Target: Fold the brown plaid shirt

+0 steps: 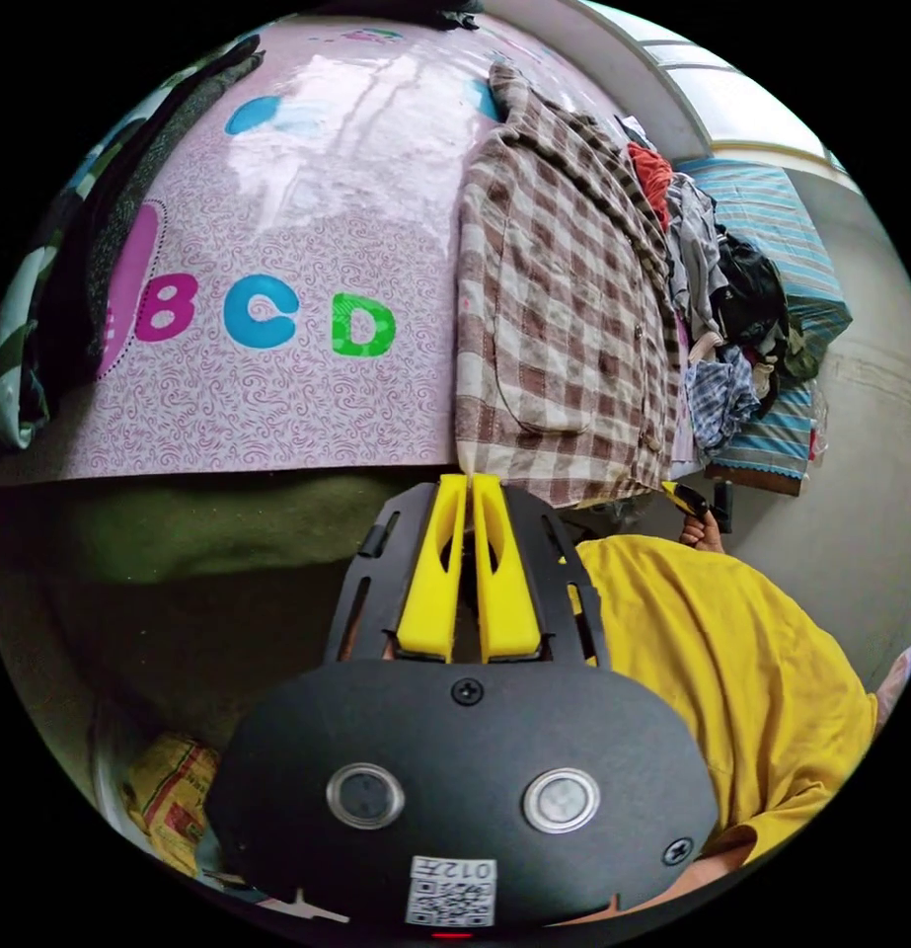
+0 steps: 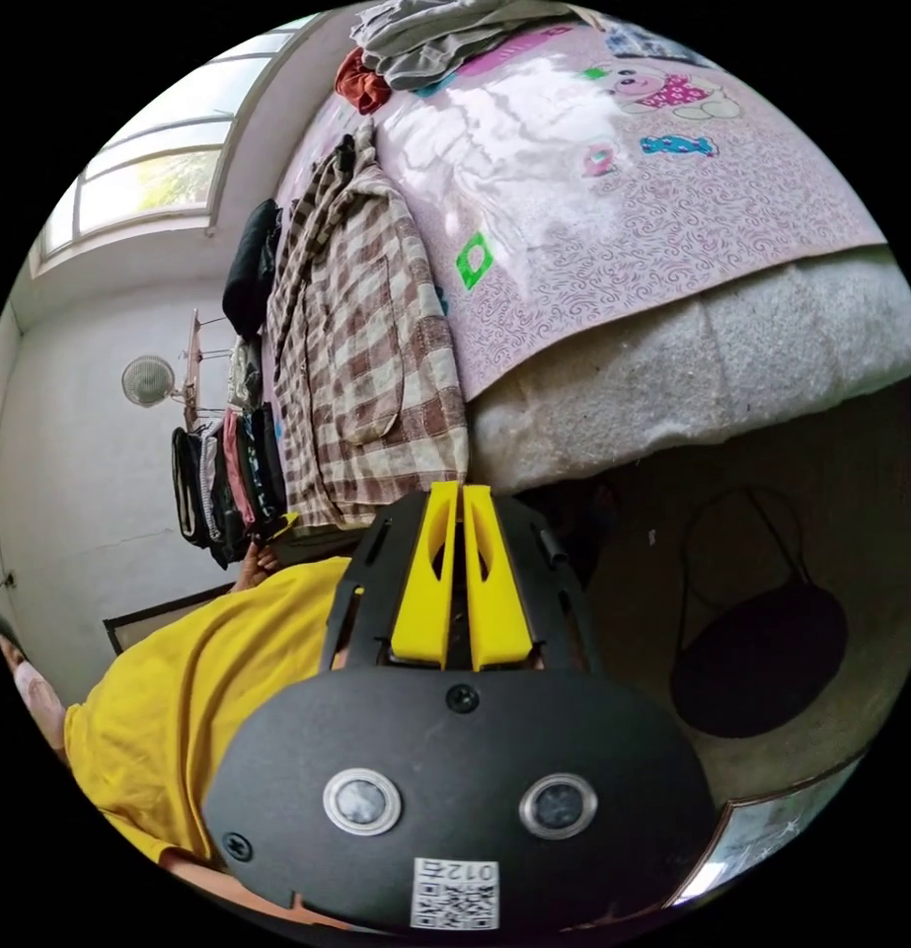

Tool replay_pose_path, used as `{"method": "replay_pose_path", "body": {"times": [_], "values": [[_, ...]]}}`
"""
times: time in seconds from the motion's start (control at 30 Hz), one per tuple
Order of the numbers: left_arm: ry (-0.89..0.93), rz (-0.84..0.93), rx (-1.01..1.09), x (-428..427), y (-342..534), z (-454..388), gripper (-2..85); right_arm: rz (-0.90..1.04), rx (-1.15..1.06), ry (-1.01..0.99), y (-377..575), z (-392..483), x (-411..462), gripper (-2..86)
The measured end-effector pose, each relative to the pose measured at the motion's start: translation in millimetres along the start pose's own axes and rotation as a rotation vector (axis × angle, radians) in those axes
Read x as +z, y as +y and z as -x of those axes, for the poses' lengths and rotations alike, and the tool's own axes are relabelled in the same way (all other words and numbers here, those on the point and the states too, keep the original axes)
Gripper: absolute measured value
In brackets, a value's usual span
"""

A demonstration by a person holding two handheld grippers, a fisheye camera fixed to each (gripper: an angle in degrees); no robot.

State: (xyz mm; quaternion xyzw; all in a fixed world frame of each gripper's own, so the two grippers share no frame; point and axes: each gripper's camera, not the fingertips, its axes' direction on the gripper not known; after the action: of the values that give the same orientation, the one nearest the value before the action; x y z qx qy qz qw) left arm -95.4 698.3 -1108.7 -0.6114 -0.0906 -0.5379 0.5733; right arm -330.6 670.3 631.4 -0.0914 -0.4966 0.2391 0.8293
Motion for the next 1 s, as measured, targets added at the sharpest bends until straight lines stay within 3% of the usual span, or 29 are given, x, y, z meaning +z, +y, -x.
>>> {"method": "replay_pose_path", "body": {"times": [0.5, 0.67, 1.0], "values": [[0.463, -0.197, 0.140, -35, 10, 17, 0.5, -0.169, -0.202, -0.476, 21, 29, -131, 0.3], [0.594, -0.326, 0.145, -48, 8, 16, 0.5, -0.319, -0.259, -0.662, 21, 41, -182, 0.2], [0.665, -0.453, 0.146, -67, -111, 21, 0.6, -0.427, -0.271, -0.687, -75, 91, -218, 0.3]]}}
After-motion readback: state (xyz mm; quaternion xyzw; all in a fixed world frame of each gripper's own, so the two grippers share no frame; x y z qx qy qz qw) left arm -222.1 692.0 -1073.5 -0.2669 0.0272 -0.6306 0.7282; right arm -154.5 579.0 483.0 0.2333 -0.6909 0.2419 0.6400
